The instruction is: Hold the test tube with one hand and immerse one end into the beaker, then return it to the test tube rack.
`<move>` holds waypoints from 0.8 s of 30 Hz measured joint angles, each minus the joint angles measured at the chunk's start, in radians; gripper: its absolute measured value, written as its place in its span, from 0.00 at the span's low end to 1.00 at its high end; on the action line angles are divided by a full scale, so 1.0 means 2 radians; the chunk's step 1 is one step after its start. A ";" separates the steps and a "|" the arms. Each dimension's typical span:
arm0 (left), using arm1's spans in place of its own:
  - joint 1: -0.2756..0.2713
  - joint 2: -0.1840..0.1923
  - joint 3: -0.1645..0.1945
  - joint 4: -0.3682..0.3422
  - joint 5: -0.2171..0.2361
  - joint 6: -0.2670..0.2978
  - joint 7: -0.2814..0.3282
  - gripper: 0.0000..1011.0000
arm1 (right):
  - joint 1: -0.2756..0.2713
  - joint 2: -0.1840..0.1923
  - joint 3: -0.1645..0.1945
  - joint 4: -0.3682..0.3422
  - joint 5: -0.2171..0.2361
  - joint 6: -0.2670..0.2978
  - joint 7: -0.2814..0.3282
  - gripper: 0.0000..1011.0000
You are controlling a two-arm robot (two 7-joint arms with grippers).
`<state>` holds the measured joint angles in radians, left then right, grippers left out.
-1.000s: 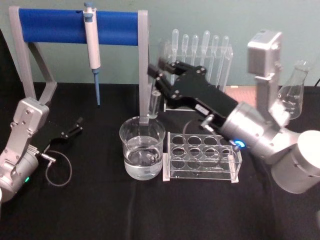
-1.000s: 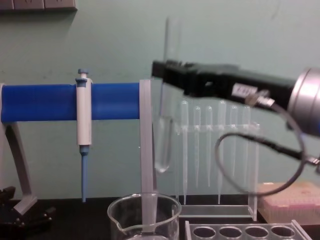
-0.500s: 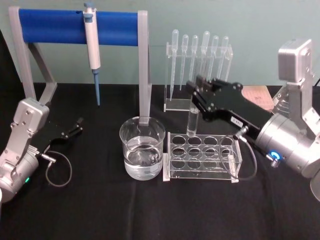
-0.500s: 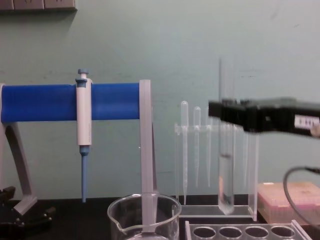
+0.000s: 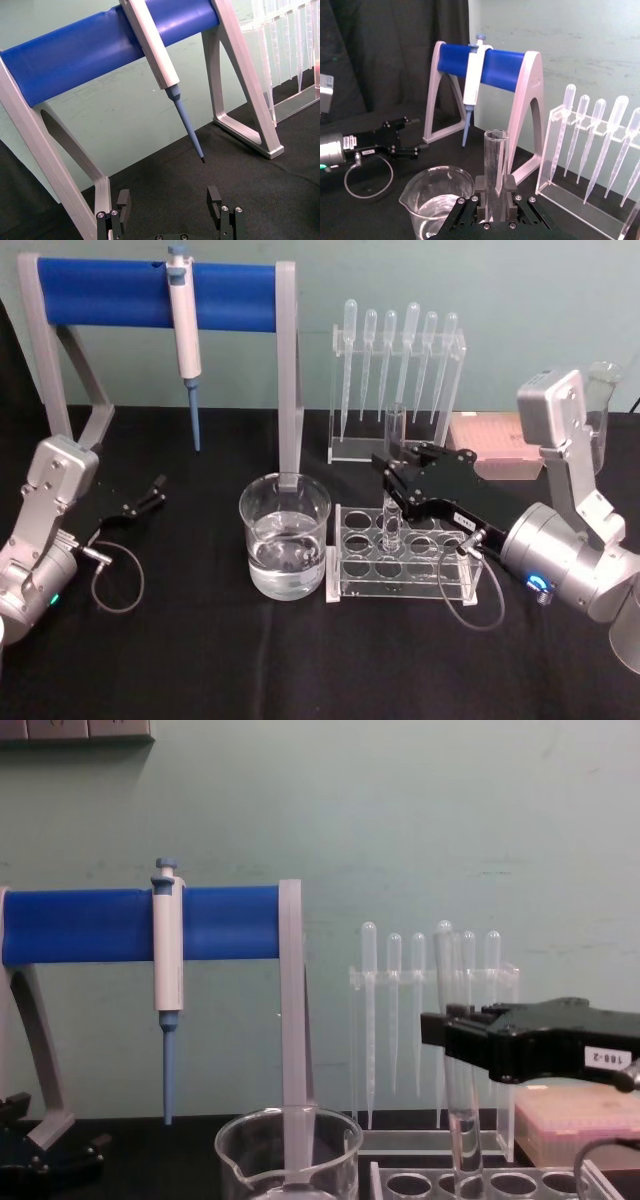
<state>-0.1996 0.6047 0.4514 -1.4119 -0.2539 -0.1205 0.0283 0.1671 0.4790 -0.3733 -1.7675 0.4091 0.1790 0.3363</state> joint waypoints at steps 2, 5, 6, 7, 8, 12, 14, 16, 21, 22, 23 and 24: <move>0.000 0.000 0.000 0.000 0.000 0.000 0.000 0.99 | 0.001 -0.002 -0.001 0.007 -0.004 -0.002 0.001 0.22; 0.000 0.000 0.000 0.000 0.000 0.000 0.000 0.99 | 0.002 -0.004 -0.004 0.016 -0.011 -0.006 0.003 0.22; 0.000 0.000 0.000 0.000 0.000 0.000 0.000 0.99 | 0.002 -0.005 -0.005 0.019 -0.012 -0.008 0.004 0.22; 0.000 0.000 0.000 0.000 0.000 0.000 0.000 0.99 | 0.002 -0.006 -0.006 0.022 -0.013 -0.009 0.005 0.22; 0.000 0.000 0.000 0.000 0.000 0.000 0.000 0.99 | 0.003 -0.007 -0.007 0.029 -0.016 -0.012 0.008 0.22; 0.000 0.000 0.000 0.000 0.000 0.000 0.000 0.99 | 0.006 -0.010 -0.011 0.043 -0.022 -0.018 0.015 0.22; 0.000 0.000 0.000 0.000 0.000 0.000 0.000 0.99 | 0.007 -0.011 -0.012 0.047 -0.024 -0.020 0.017 0.22; 0.000 0.000 0.000 0.000 0.000 0.000 0.000 0.99 | 0.009 -0.012 -0.013 0.052 -0.028 -0.022 0.020 0.22; 0.000 0.000 0.000 0.000 0.000 0.000 0.000 0.99 | 0.014 -0.013 -0.019 0.058 -0.039 -0.022 0.025 0.22; 0.000 0.000 0.000 0.000 0.000 0.000 0.000 0.99 | 0.015 -0.013 -0.019 0.058 -0.040 -0.021 0.026 0.22; 0.000 0.000 0.000 0.000 0.000 0.000 0.000 0.99 | 0.016 -0.013 -0.020 0.059 -0.042 -0.021 0.026 0.24; 0.000 0.000 0.000 0.000 0.000 0.000 0.000 0.99 | 0.016 -0.013 -0.020 0.059 -0.043 -0.020 0.027 0.24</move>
<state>-0.1995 0.6047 0.4514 -1.4120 -0.2539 -0.1205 0.0283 0.1998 0.4527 -0.4138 -1.6497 0.3222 0.1391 0.3896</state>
